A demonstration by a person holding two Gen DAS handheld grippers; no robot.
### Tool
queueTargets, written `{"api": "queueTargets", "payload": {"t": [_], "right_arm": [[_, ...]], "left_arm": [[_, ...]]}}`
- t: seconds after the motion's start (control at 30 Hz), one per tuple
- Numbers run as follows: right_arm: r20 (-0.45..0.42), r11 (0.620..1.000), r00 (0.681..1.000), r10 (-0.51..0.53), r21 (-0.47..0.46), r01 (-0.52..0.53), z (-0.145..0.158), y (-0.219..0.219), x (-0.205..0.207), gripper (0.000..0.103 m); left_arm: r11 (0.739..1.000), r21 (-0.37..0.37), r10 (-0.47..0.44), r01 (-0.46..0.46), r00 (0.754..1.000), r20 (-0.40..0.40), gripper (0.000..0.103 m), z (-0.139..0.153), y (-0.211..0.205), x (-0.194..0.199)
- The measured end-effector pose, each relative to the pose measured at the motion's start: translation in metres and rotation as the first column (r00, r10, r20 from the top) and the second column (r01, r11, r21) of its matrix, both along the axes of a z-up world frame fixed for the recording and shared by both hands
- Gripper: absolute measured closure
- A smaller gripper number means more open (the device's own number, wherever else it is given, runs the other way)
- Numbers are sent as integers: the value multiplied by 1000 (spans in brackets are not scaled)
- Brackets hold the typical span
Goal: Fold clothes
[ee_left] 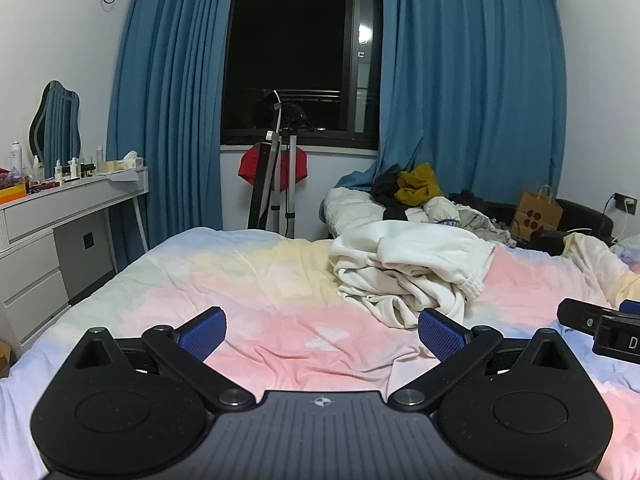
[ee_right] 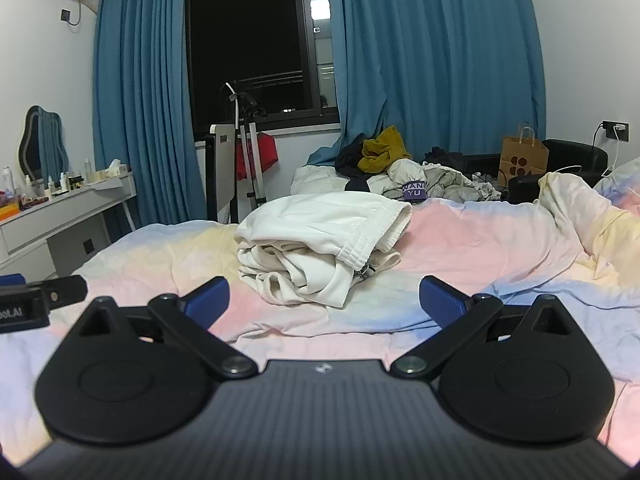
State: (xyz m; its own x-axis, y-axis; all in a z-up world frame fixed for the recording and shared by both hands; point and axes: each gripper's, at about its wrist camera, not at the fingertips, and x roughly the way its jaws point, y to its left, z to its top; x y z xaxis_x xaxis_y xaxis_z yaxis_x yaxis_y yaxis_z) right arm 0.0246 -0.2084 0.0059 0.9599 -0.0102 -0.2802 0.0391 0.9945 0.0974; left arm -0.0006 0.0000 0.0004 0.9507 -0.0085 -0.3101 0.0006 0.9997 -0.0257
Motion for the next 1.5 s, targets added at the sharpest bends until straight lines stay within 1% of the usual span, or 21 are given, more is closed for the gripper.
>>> {"api": "queueTargets", "payload": {"t": [0.63,1.03,1.2,1.5], "right_arm": [[-8,1000,1000,-12,-3,12,-2,2,-1,0],[-14,1000,1000,-5,4,5,-2,0,1,0],[-17,1000,1000,-9,11,9,-3,-2,1,0],[-20,1000,1000,-18,15,18,-4,-3,2,0]], "left_arm": [[1000,5,10,-10,1000,-7,0,6,-2,-11],[1000,9,1,0,1000,-16,0,4,-2,-8],[1000,-13,-12,11,999,-36,0,2,0,-5],[1000,-1,-8,8,999,-34,0,0,-1,-4]]}}
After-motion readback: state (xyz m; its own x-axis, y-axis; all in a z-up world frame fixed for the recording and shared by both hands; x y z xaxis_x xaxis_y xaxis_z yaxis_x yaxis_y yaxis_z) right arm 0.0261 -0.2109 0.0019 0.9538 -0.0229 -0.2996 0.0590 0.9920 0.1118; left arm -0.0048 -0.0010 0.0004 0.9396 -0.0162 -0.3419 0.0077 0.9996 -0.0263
